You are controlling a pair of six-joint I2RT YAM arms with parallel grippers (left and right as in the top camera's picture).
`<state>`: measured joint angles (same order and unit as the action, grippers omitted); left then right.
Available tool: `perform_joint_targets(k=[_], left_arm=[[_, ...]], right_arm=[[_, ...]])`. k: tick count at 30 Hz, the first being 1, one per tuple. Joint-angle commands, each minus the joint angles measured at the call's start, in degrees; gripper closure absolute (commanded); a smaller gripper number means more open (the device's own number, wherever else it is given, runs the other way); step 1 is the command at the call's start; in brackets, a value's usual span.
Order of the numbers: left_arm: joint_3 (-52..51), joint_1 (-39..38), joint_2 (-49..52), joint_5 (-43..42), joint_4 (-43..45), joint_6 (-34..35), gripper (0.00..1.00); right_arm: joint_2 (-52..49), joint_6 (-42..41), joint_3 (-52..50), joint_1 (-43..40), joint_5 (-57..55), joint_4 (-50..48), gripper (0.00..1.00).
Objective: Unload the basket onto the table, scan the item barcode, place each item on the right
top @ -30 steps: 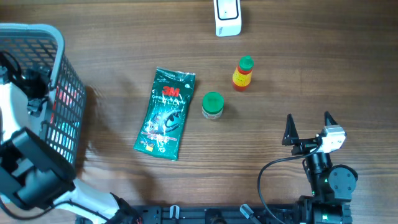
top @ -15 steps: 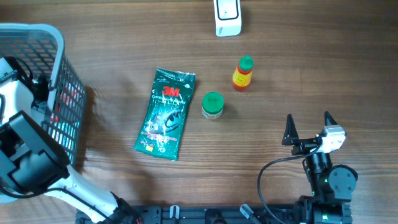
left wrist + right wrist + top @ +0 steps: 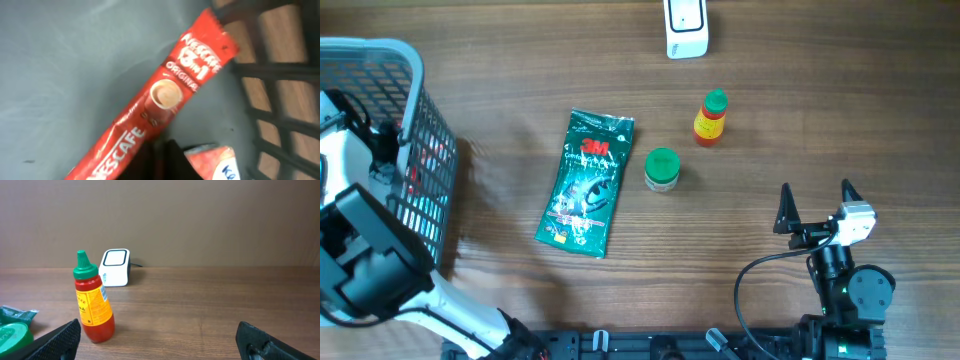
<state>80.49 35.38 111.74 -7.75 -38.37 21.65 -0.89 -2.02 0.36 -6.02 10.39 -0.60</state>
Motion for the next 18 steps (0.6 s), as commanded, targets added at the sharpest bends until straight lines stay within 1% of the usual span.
perform_joint_targets(k=[1, 10, 13, 16, 18], left_arm=[[-0.2, -0.2, -6.4, 0.8, -0.3, -0.2, 0.96], [-0.2, -0.2, -11.9, 0.8, -3.3, -0.2, 0.96], [-0.2, -0.2, -13.2, 0.8, -3.7, 1.2, 0.96], [-0.2, -0.2, -16.6, 1.7, -3.7, 1.3, 0.96], [-0.2, -0.2, -21.3, 4.2, -3.7, 1.3, 0.96]], right_arm=[[0.3, 0.5, 0.0, 0.2, -0.5, -0.2, 0.00], [0.3, 0.5, 0.0, 0.2, -0.5, -0.2, 0.00], [0.3, 0.5, 0.0, 0.2, -0.5, -0.2, 0.00], [0.3, 0.5, -0.1, 0.2, -0.5, -0.2, 0.00], [0.3, 0.5, -0.1, 0.2, -0.5, -0.2, 0.00]])
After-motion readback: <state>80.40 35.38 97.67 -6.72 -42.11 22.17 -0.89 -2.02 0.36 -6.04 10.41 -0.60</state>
